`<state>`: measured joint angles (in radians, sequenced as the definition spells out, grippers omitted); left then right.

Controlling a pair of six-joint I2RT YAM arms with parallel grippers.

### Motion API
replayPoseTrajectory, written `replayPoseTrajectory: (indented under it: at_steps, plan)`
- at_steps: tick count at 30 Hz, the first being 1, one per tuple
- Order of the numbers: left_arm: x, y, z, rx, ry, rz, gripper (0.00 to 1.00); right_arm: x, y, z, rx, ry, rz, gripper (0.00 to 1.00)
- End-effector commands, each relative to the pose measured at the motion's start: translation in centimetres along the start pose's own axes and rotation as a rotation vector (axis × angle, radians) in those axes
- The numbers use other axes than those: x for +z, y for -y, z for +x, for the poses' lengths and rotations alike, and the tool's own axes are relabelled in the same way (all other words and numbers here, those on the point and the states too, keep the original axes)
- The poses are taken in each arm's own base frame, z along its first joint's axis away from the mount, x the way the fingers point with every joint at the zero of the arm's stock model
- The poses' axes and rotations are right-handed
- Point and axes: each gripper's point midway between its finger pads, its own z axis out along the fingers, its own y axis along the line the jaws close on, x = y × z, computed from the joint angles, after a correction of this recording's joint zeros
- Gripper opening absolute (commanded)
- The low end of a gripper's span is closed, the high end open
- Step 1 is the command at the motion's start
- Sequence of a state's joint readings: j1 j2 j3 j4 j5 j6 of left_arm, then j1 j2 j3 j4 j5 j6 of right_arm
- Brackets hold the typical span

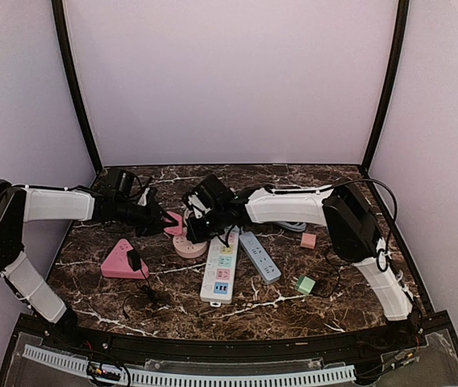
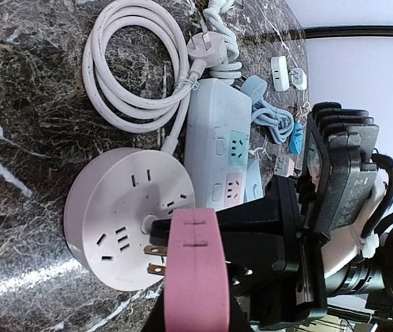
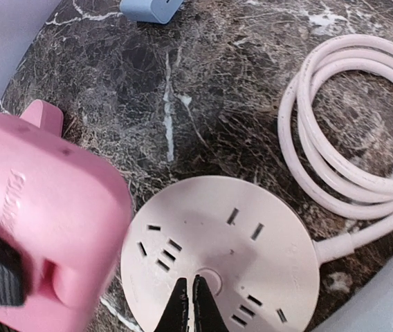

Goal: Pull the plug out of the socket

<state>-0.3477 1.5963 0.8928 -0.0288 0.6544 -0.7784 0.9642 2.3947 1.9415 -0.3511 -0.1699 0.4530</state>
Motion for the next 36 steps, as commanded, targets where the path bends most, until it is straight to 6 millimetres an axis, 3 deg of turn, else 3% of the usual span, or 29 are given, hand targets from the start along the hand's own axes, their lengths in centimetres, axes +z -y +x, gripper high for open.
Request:
replayPoseTrajectory:
  at_steps: [1, 4, 10, 14, 22, 28, 36]
  plan:
    - [-3.0, 1.6, -1.3, 0.075, 0.081, -0.061, 0.0, -4.2, -1.1, -2.0, -0.024, 0.027, -0.028, 0.05]
    - [-4.8, 1.8, -2.7, 0.105, 0.159, -0.146, 0.0, -6.9, -2.5, -4.1, -0.051, 0.091, -0.05, 0.13]
    - [-9.3, 0.6, -4.7, 0.113, 0.303, -0.385, 0.0, -11.5, -3.9, -6.4, -0.102, 0.186, -0.064, 0.52]
    - [-11.7, -1.6, -5.5, 0.073, 0.346, -0.576, 0.0, -13.6, -4.4, -7.1, -0.114, 0.229, -0.069, 0.72]
    - [-16.1, -6.5, -7.1, 0.021, 0.397, -0.97, 0.0, -16.7, -3.2, -6.9, -0.115, 0.288, -0.016, 0.97]
    - [-17.6, -10.8, -7.7, 0.002, 0.356, -1.166, 0.02, -18.3, -1.9, -6.6, -0.111, 0.314, 0.037, 0.99]
    - [-16.8, -15.7, -8.0, -0.031, 0.241, -1.251, 0.02, -18.5, 0.0, -5.3, -0.077, 0.292, 0.1, 0.99]
